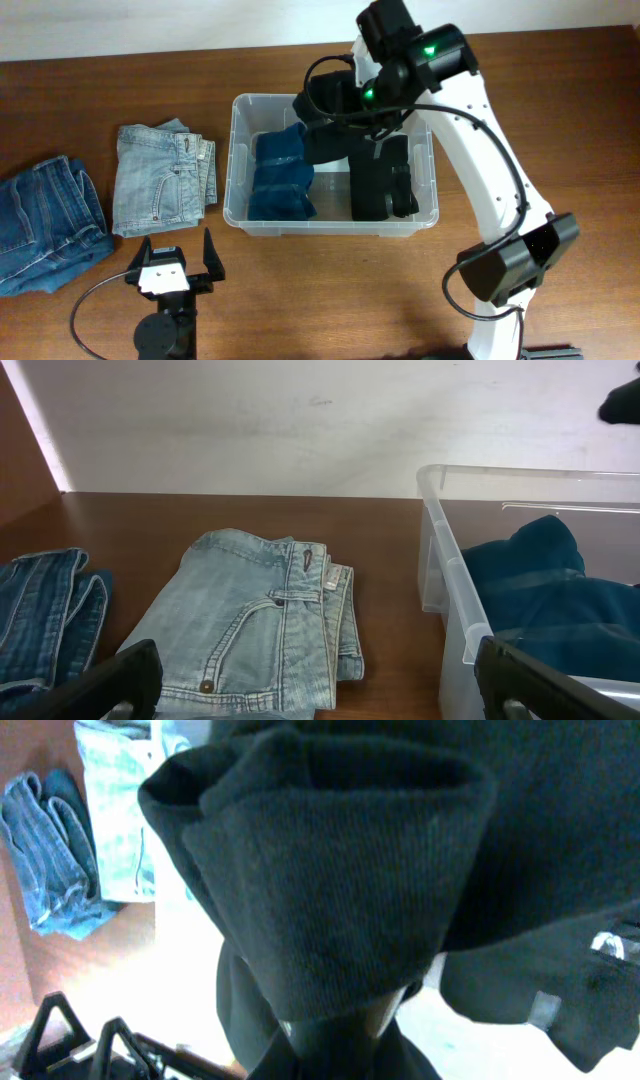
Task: Pack container
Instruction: 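Lower the black garment into the bin beside the first and release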
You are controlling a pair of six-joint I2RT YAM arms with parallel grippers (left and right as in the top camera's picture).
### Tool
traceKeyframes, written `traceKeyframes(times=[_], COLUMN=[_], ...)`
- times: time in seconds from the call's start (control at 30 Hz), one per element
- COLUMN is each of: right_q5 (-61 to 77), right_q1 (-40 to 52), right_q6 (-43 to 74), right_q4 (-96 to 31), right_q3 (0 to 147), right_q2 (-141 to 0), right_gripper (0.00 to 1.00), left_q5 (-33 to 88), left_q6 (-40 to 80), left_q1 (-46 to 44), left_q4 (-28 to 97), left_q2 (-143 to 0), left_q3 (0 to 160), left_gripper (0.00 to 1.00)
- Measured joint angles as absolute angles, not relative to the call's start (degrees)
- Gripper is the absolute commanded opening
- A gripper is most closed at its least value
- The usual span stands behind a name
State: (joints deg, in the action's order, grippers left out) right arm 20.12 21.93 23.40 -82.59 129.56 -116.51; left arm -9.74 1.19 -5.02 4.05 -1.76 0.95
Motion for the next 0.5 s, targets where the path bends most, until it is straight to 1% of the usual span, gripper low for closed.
traceKeyframes(times=[0.23,0.5], right_q5=[19.3,19.1], right_q1=[23.3,25.3], right_q6=[25.7,26.1], right_q4=[-70.8,-63.2], right_q3=[116.7,103.8], right_q2=[-116.4,-116.4], right_gripper=[0.04,0.04], left_q5=[-9.7,-9.7], left_q6=[1.2,1.2], left_q1=[-5.0,-5.0], left_q4=[4.1,4.1], left_q2=[-1.8,-1.8], left_q3=[1.0,1.0], left_gripper=[0.99,0.99])
